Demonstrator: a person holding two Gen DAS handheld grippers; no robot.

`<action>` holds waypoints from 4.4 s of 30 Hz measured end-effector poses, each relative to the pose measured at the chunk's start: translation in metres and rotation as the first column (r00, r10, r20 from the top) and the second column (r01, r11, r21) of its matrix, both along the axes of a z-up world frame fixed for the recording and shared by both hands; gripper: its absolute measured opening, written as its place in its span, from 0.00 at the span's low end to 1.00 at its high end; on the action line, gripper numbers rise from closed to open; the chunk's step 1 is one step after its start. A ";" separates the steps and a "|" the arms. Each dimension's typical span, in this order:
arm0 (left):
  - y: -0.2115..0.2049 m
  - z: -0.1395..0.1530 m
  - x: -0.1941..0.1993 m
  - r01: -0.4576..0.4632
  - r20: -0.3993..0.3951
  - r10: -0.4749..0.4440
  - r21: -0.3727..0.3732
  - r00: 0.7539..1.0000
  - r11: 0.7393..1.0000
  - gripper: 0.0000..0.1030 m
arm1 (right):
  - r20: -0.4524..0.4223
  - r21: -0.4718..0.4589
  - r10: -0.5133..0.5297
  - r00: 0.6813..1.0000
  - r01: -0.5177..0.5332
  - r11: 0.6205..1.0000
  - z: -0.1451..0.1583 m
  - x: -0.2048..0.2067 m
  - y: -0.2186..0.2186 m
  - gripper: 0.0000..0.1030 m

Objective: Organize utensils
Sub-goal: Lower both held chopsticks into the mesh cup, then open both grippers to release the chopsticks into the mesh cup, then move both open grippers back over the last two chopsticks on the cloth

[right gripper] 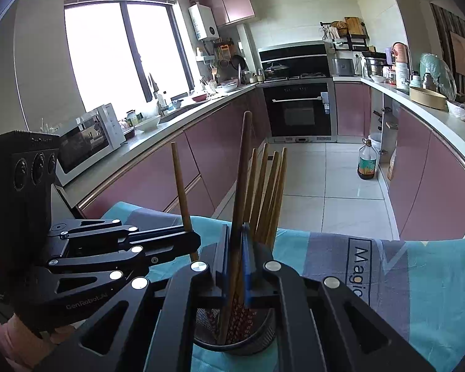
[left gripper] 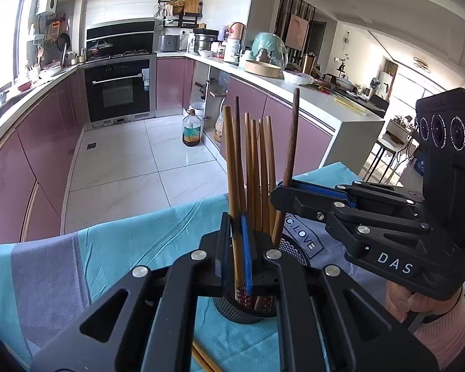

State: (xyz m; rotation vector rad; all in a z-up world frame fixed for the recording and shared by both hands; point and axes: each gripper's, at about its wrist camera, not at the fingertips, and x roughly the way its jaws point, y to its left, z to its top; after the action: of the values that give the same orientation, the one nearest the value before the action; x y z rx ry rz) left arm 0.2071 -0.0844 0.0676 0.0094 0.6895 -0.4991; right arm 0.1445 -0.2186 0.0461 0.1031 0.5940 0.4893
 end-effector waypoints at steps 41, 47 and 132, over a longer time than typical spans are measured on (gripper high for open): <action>0.100 -0.095 -0.084 -0.208 -0.087 0.210 0.026 0.974 0.978 0.46 | -0.168 -0.083 0.161 0.973 -0.177 0.981 -0.091 -0.087 0.069 0.49; 0.099 -0.116 -0.096 -0.214 -0.119 0.216 0.028 0.969 0.976 0.47 | -0.204 -0.142 0.145 0.968 -0.176 0.974 -0.109 -0.092 0.085 0.49; 0.043 -0.158 -0.081 -0.124 -0.176 0.159 0.195 0.971 0.973 0.32 | -0.267 -0.159 0.096 0.959 -0.143 0.977 -0.121 -0.075 0.069 0.23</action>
State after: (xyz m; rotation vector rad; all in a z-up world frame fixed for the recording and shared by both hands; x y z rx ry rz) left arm 0.1257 -0.0414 -0.0900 0.0845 0.9156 -0.2991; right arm 0.0693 -0.1493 -0.0752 -0.0396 0.9014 0.5429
